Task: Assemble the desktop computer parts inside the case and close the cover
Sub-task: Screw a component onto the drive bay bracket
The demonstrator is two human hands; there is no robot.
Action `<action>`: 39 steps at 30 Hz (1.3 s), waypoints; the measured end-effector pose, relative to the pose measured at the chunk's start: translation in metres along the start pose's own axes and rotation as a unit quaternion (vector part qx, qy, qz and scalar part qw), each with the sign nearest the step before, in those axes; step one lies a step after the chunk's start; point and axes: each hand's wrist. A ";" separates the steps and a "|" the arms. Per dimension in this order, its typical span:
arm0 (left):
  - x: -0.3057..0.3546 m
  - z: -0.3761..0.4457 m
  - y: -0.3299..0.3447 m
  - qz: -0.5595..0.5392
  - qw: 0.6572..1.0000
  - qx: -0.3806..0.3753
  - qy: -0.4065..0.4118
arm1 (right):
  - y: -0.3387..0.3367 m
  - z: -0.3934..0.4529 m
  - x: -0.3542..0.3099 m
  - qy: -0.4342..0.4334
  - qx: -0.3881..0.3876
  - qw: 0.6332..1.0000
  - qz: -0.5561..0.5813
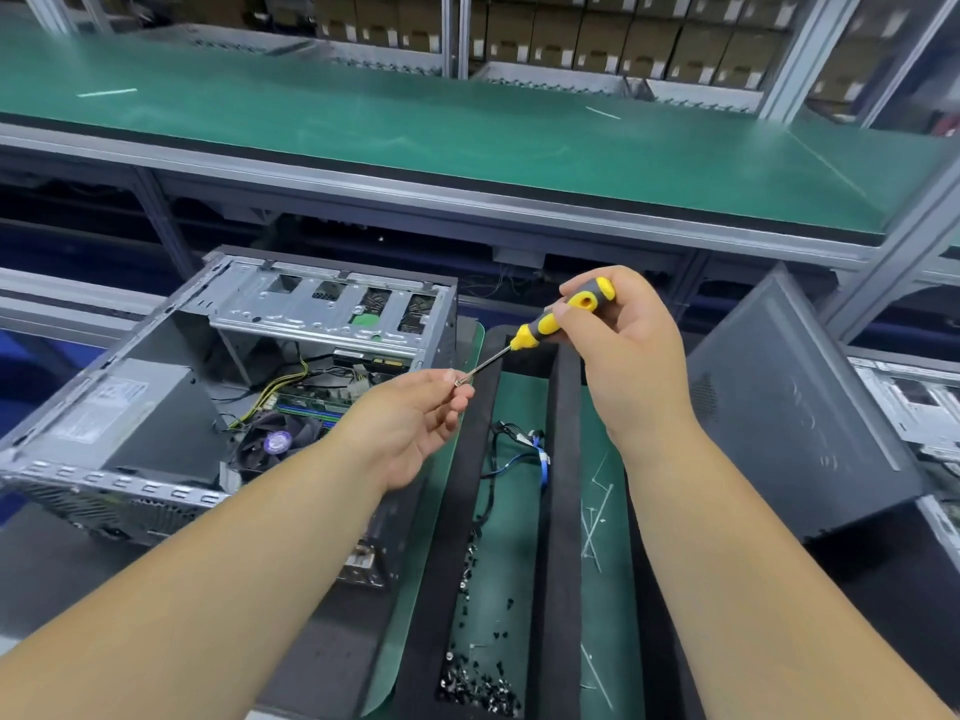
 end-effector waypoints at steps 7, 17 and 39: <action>0.026 0.012 -0.039 0.007 1.000 -0.007 -0.007 | 0.046 0.015 -0.007 0.051 -0.013 0.998 -0.040; 0.055 0.033 -0.080 -0.038 0.995 0.005 -0.094 | 0.098 0.034 -0.011 0.031 -0.004 0.995 -0.093; 0.057 0.078 -0.108 0.024 0.957 -0.064 -0.281 | 0.129 0.072 -0.005 0.020 -0.020 0.967 -0.253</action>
Point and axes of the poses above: each hand's wrist, its own z-axis towards the middle knuckle, its own y-axis out of the palm, x = y × z, and after that the axes turned 2 degrees about -x, right-handed
